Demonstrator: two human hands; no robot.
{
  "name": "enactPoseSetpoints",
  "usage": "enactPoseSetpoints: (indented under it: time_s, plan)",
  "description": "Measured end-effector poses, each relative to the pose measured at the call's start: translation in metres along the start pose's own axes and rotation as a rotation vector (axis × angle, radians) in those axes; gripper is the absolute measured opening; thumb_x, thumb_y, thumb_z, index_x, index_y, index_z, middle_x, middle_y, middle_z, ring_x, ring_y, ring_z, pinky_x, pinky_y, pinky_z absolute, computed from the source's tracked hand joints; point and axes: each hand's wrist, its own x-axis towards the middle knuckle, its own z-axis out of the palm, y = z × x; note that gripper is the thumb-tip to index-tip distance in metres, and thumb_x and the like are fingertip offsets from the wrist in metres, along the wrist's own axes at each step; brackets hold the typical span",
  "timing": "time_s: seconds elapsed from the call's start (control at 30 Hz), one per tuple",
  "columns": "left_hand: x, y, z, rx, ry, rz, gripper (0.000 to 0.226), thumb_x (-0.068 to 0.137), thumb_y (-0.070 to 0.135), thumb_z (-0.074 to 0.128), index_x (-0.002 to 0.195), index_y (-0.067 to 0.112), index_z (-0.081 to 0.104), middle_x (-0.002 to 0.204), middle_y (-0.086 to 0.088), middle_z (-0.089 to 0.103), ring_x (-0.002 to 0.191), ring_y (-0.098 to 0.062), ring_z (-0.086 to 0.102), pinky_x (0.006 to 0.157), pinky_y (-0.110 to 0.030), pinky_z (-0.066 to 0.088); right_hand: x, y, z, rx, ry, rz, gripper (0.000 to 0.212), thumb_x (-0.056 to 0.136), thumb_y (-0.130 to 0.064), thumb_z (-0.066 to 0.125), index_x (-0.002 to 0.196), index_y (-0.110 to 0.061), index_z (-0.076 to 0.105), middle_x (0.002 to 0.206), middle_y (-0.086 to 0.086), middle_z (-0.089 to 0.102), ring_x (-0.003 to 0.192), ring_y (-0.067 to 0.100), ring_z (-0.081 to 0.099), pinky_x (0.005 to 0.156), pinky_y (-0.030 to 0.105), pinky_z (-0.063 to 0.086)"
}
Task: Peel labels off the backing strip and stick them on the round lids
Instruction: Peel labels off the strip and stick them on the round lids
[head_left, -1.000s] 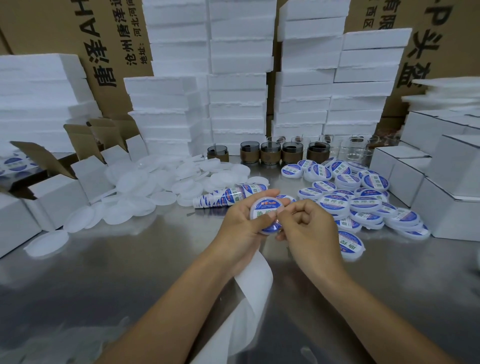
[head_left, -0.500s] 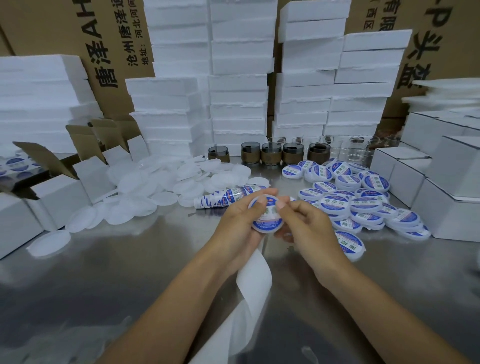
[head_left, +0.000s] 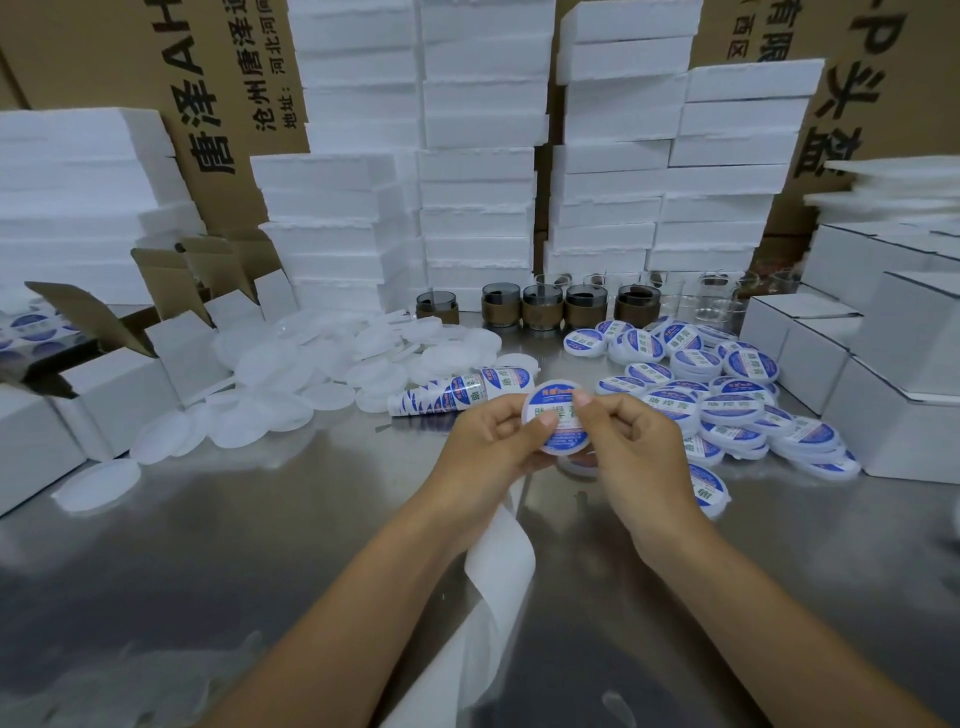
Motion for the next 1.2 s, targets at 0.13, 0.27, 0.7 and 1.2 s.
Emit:
enactPoseSetpoints:
  time_s: [0.13,0.27,0.7,1.2]
  plan:
    - [-0.001,0.000,-0.003,0.171,-0.009,0.027,0.018,0.089,0.008,0.059,0.106,0.009,0.066,0.097,-0.014,0.072,0.086,-0.020,0.066,0.079,-0.030,0.052,0.001,0.000,-0.001,0.006,0.018,-0.003,0.011,0.088,-0.021,0.061,0.083,-0.013,0.066,0.063,-0.006,0.070,0.057,0.008,0.062,0.051,0.015,0.050]
    - [-0.002,-0.001,-0.001,0.240,-0.095,0.025,0.023,0.083,0.004,0.066,0.106,0.011,0.063,0.093,-0.006,0.072,0.080,-0.012,0.066,0.071,-0.020,0.051,0.002,0.001,-0.003,-0.097,0.035,-0.046,0.015,0.087,-0.020,0.062,0.073,-0.018,0.064,0.062,-0.005,0.070,0.058,0.006,0.063,0.057,0.023,0.050]
    - [-0.002,0.002,0.001,0.166,0.029,0.086,0.022,0.088,0.001,0.059,0.108,0.010,0.061,0.092,-0.008,0.072,0.077,-0.014,0.068,0.075,-0.027,0.054,0.000,0.000,-0.003,-0.041,-0.002,-0.037,0.011,0.086,-0.016,0.064,0.081,-0.022,0.056,0.061,0.004,0.067,0.051,0.008,0.061,0.049,0.016,0.047]
    - [0.002,0.004,-0.007,0.057,0.186,0.048,0.022,0.087,0.000,0.060,0.102,0.016,0.062,0.075,0.001,0.073,0.070,-0.013,0.070,0.066,-0.021,0.055,0.017,0.005,-0.018,-0.205,0.036,-0.112,0.029,0.091,-0.012,0.056,0.089,-0.041,0.055,0.069,-0.004,0.061,0.052,-0.001,0.058,0.051,0.015,0.049]
